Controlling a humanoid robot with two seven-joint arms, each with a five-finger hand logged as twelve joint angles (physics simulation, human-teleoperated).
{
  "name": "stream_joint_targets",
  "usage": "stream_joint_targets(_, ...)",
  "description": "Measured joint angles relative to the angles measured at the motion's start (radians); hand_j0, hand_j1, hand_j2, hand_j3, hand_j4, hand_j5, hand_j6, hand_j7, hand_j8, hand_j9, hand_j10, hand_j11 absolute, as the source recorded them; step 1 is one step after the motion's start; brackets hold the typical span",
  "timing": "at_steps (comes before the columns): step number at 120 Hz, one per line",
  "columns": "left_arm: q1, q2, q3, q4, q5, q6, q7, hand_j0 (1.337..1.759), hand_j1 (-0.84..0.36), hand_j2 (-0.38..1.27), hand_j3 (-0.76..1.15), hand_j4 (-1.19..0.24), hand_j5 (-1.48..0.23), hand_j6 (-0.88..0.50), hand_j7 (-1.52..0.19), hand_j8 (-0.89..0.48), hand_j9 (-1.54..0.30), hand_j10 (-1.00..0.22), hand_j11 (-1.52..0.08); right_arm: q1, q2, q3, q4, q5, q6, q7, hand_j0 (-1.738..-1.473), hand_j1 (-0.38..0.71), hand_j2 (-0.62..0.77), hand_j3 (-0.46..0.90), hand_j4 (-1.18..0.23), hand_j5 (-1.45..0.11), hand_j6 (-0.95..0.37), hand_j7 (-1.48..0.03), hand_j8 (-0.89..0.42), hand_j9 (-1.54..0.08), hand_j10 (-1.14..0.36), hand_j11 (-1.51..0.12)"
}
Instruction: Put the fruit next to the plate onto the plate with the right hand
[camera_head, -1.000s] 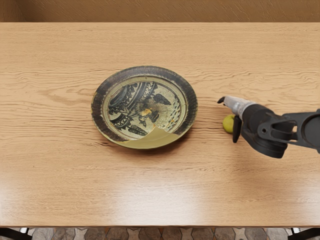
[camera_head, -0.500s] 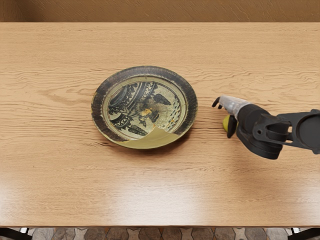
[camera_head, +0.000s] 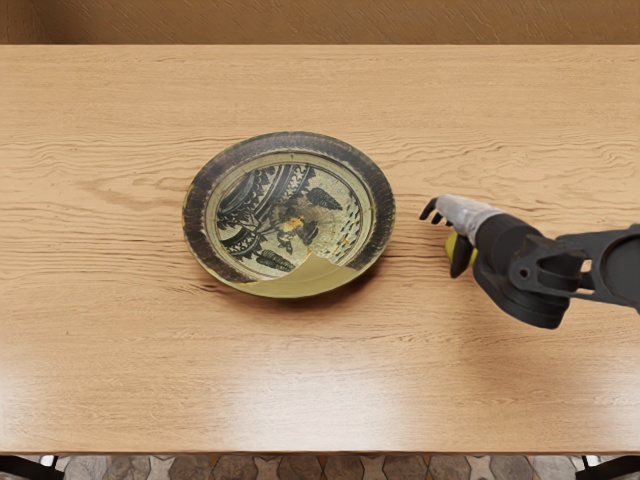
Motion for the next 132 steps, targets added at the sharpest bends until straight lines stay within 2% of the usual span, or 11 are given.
stream_joint_targets(47, 0.001, 0.000, 0.000, 0.000, 0.000, 0.000, 0.000, 1.658, 0.35, 0.00, 0.00, 0.00, 0.00, 0.00, 0.00, 0.00, 0.00, 0.00, 0.00, -0.001, -0.047, -0.014, 0.025, 0.001, -0.008, 0.000, -1.658, 0.06, -0.07, 0.00, -0.34, -0.45, -0.34, -0.45, -0.34, -0.45, -0.34, -0.45)
stream_joint_targets(84, 0.001, 0.000, 0.000, 0.000, 0.000, 0.000, 0.000, 1.658, 0.35, 0.00, 0.00, 0.00, 0.00, 0.00, 0.00, 0.00, 0.00, 0.00, 0.00, -0.003, -0.054, -0.017, 0.027, 0.003, -0.009, 0.000, -1.658, 0.20, -0.09, 0.00, -0.46, -0.60, -0.46, -0.60, -0.43, -0.60, -0.46, -0.60)
stream_joint_targets(106, 0.001, 0.000, 0.000, 0.000, 0.000, 0.000, 0.000, 1.658, 0.35, 0.00, 0.00, 0.00, 0.00, 0.00, 0.00, 0.00, 0.00, 0.00, 0.00, -0.004, -0.054, -0.016, 0.026, 0.005, -0.007, 0.000, -1.654, 0.25, 0.02, 0.00, -0.55, -0.72, -0.43, -0.72, -0.39, -0.73, -0.54, -0.73)
stream_joint_targets(132, 0.001, 0.000, 0.000, 0.000, 0.000, 0.000, 0.000, 1.658, 0.35, 0.00, 0.00, 0.00, 0.00, 0.00, 0.00, 0.00, 0.00, 0.00, 0.00, -0.005, -0.054, -0.014, 0.021, 0.008, -0.005, 0.000, -1.652, 0.25, 0.15, 0.00, -0.64, -0.81, -0.44, -0.82, -0.40, -0.83, -0.57, -0.83)
